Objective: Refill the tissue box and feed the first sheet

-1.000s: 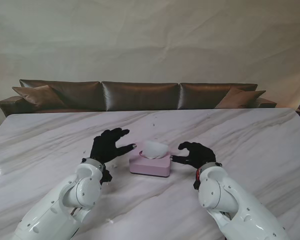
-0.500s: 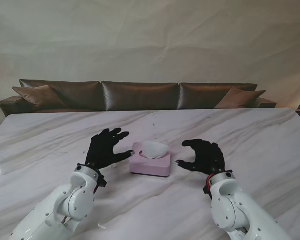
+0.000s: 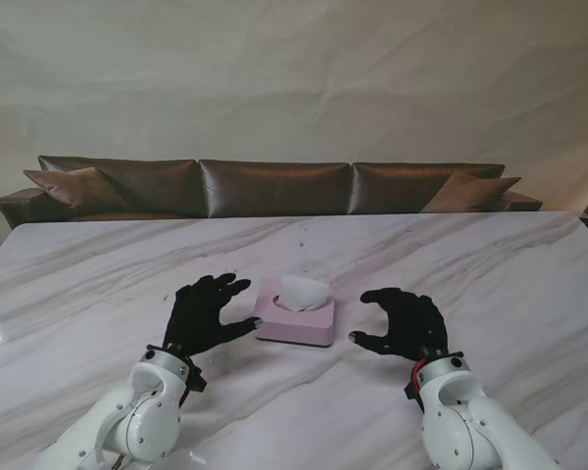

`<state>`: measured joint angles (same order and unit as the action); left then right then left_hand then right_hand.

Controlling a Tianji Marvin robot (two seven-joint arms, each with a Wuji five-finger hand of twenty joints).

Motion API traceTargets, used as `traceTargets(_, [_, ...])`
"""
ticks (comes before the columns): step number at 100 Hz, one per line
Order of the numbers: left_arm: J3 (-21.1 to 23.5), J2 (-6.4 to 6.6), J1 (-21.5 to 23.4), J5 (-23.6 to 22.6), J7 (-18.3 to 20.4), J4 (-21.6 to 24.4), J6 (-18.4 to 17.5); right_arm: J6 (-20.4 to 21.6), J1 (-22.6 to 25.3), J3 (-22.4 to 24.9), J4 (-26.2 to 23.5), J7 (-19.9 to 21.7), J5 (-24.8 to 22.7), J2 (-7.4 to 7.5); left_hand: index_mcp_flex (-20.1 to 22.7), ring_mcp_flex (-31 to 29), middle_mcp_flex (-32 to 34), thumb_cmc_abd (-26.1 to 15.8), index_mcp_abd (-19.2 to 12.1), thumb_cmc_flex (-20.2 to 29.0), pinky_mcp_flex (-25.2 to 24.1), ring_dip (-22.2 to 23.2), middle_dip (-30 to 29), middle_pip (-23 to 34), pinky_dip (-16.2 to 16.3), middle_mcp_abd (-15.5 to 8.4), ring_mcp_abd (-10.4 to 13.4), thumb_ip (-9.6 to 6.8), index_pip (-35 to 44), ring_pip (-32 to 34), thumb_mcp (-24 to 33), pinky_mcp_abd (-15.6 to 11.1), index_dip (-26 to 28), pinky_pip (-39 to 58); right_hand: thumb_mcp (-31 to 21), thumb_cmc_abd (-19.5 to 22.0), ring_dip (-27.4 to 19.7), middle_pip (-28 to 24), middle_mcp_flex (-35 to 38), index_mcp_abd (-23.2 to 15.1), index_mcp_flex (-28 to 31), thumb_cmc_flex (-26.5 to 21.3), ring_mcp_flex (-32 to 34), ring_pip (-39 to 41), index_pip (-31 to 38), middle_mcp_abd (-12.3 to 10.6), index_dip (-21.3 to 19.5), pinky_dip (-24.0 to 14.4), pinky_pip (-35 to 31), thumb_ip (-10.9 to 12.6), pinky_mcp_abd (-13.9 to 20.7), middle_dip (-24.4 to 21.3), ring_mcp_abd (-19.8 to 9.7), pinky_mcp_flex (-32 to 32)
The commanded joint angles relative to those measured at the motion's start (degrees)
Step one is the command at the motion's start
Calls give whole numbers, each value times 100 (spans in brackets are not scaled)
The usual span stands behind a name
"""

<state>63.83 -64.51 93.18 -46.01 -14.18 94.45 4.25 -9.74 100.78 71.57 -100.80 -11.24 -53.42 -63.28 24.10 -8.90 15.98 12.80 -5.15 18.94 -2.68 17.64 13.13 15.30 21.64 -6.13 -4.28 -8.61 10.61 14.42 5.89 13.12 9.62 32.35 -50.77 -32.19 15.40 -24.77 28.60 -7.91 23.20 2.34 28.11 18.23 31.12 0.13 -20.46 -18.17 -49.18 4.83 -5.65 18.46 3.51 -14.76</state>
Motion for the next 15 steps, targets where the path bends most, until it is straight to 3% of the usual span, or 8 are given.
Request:
traceTargets(1, [-13, 0, 73, 12, 55, 91, 51, 23, 62, 3, -34, 71, -32, 8, 72, -194, 145, 43, 145, -48, -154, 54, 51, 34, 101, 5, -66, 109, 42, 24, 50, 181, -21, 790, -62, -99, -78, -97, -132, 47, -153, 32, 22, 35, 59, -111, 68, 90, -102, 5, 230, -85, -150, -17])
traceTargets(15, [3, 2, 112, 8, 62, 128, 71, 3, 81, -18, -36, 47, -12, 1, 62, -212, 156, 23, 165, -43, -169, 67, 54, 35, 108, 12, -64, 107, 38, 24, 51, 192, -25, 832, -53, -111, -76, -123, -132, 47, -145, 7, 34, 41, 89, -115, 90, 96, -118, 19, 242, -83, -167, -21])
